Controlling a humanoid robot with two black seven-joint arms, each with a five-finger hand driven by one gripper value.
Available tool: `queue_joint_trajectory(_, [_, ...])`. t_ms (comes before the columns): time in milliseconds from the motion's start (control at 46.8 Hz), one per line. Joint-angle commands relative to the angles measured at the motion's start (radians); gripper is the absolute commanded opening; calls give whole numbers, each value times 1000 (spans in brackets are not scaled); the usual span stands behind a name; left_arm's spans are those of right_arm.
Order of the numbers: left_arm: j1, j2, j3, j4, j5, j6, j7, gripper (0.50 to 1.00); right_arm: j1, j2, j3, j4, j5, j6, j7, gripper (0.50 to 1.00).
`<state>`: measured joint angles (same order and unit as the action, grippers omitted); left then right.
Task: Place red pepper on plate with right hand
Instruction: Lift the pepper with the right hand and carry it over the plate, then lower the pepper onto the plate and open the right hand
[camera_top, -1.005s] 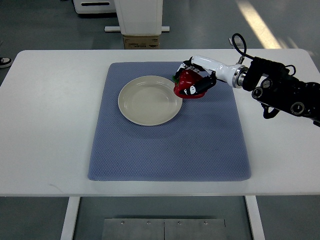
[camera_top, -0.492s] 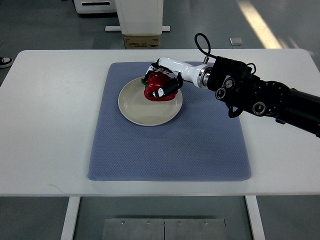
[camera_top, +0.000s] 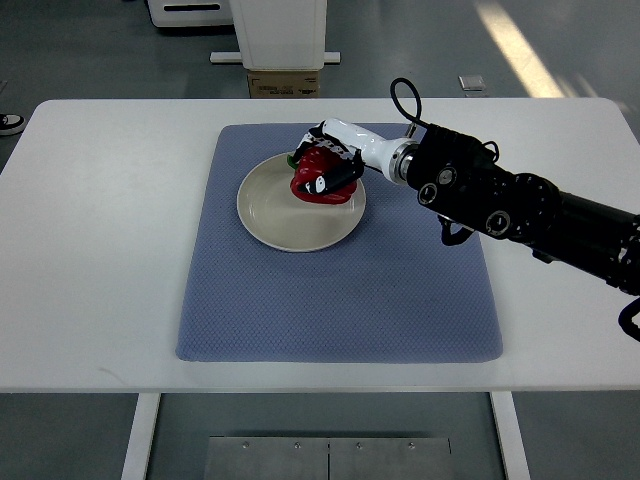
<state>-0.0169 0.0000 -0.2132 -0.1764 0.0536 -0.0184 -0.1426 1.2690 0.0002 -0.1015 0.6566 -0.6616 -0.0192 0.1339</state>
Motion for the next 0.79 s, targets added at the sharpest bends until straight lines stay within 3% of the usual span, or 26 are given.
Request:
queue_joint_trajectory(0, [0,0,0,0,0,0,0,1000,-14,0,0,0,0,-1,0,500])
queue_joint_trajectory(599, [0,0,0,0,0,0,0,1000,-45,0,14,6,2,-1,9,500])
queue_joint_trajectory(684, [0,0,0,0,0,0,0,1000,-48,0,26,6,2,-1,9,658])
queue_joint_trajectory(770, [0,0,0,0,-1,0,0,1000,-59,0,46,6,3,-2,10,867])
